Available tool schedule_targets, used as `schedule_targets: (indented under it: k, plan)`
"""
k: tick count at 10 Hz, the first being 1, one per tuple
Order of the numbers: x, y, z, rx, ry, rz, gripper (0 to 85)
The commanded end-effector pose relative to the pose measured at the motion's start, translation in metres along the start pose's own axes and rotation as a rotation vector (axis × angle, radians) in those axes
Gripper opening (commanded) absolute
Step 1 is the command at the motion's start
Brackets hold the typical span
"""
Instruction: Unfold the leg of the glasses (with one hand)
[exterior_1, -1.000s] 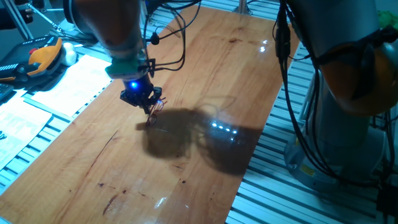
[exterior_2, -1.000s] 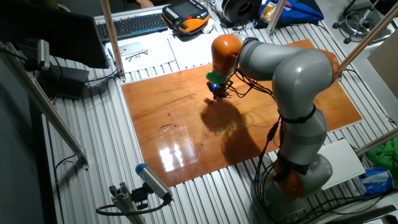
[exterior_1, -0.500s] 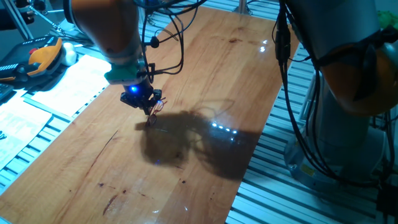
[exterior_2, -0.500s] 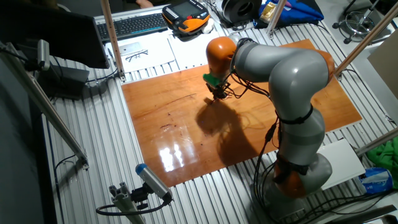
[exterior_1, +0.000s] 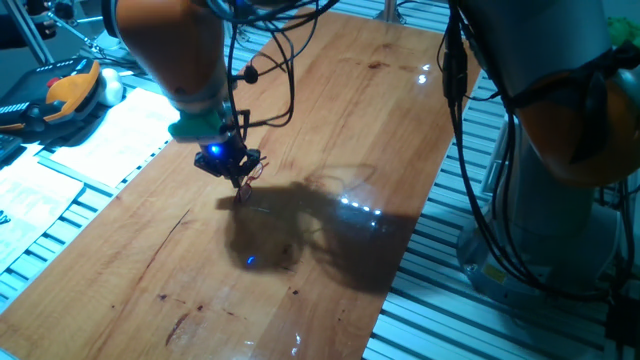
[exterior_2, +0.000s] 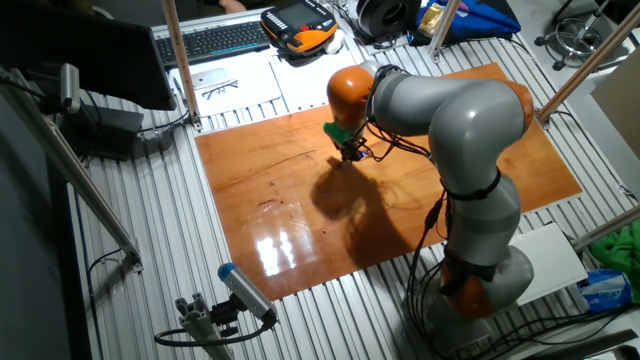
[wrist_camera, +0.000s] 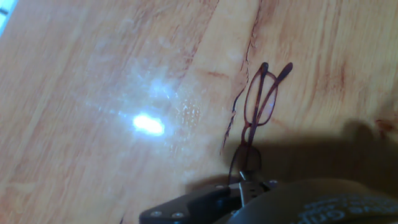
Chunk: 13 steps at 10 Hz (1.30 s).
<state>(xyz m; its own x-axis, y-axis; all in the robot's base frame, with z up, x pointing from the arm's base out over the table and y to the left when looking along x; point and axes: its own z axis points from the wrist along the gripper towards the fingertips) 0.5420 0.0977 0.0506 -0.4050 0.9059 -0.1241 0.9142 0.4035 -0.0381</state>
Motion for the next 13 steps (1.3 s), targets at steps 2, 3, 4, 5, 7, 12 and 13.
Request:
schedule_targets:
  k: [2, 3, 4, 5, 7, 12, 13]
  plan:
    - [0.0, 0.0, -0.0038, 0.002, 0.003, 0.006, 0.0]
    - [0.0005, 0.0, -0.005, -0.004, 0.005, 0.012, 0.0]
    - [0.001, 0.0003, -0.0054, -0.008, 0.002, 0.018, 17.0]
    - [0.0011, 0.0003, -0.0053, -0.005, -0.005, 0.021, 17.0]
    - [0.0016, -0.0001, -0.0037, -0.003, -0.013, 0.028, 34.0]
    - [0.0067, -0.0047, 0.0026, -0.008, -0.026, 0.036, 17.0]
    - [0.0064, -0.0054, 0.0032, -0.009, -0.027, 0.033, 17.0]
